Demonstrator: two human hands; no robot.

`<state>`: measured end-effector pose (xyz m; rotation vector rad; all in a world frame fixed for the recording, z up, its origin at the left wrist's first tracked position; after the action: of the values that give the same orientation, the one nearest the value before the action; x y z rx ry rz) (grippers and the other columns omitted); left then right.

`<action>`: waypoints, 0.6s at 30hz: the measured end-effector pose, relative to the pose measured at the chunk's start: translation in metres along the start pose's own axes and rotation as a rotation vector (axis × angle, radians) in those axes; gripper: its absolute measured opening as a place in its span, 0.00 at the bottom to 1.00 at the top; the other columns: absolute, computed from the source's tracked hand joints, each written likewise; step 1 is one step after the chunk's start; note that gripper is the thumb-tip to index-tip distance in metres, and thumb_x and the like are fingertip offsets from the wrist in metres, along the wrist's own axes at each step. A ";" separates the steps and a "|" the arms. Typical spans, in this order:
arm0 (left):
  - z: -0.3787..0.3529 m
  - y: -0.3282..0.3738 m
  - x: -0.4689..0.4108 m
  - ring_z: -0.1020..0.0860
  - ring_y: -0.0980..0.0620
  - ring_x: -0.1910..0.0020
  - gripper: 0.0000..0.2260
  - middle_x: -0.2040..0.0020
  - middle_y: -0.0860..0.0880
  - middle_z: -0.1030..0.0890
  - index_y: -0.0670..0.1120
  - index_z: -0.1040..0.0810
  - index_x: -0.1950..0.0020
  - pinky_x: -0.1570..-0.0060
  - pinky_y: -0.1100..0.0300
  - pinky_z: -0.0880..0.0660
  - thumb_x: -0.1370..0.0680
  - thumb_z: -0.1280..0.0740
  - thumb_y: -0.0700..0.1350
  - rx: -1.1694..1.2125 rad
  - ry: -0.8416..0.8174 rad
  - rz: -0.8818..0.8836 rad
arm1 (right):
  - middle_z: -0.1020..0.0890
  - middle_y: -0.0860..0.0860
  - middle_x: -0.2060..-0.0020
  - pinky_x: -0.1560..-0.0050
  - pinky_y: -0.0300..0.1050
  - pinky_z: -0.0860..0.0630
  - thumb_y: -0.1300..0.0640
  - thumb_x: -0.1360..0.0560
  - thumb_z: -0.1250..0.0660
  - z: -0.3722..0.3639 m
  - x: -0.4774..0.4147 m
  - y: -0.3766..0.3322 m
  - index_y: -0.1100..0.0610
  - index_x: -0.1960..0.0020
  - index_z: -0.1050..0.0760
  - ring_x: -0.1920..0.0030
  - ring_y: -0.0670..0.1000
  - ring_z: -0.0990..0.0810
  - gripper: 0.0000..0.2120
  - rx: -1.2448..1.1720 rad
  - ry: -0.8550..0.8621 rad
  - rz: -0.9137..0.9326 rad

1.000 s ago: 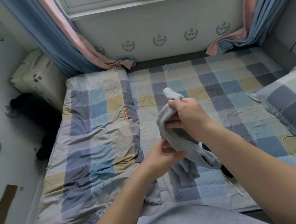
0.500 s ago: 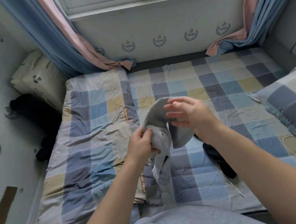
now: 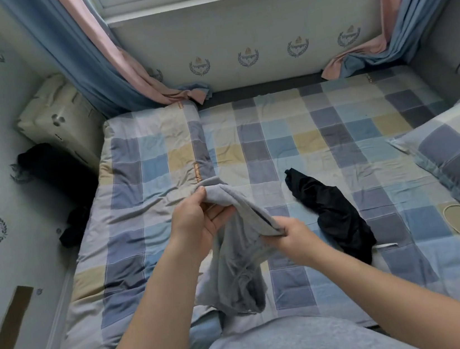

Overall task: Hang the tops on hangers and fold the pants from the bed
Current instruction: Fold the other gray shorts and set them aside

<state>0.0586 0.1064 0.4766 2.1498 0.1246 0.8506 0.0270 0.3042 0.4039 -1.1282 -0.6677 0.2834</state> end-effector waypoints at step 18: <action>-0.026 -0.081 0.015 0.20 0.52 0.42 0.23 0.44 0.54 0.19 0.61 0.27 0.40 0.46 0.53 0.20 0.31 0.22 0.49 -0.707 -0.225 -0.320 | 0.19 0.59 0.50 0.51 0.60 0.19 0.61 0.24 0.28 0.046 -0.012 -0.116 0.54 0.41 0.26 0.54 0.58 0.18 0.13 -0.595 0.212 -0.030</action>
<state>0.0691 0.1834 0.4382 1.4878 0.0402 0.3775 -0.0246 0.2832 0.5161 -1.6861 -0.5932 -0.0722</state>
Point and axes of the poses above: each hand's wrist, its own x-axis away from the middle knuckle, its own z-axis out of the back of the hand, y = z × x, the point moved 1 cm from there along -x, towards the middle knuckle
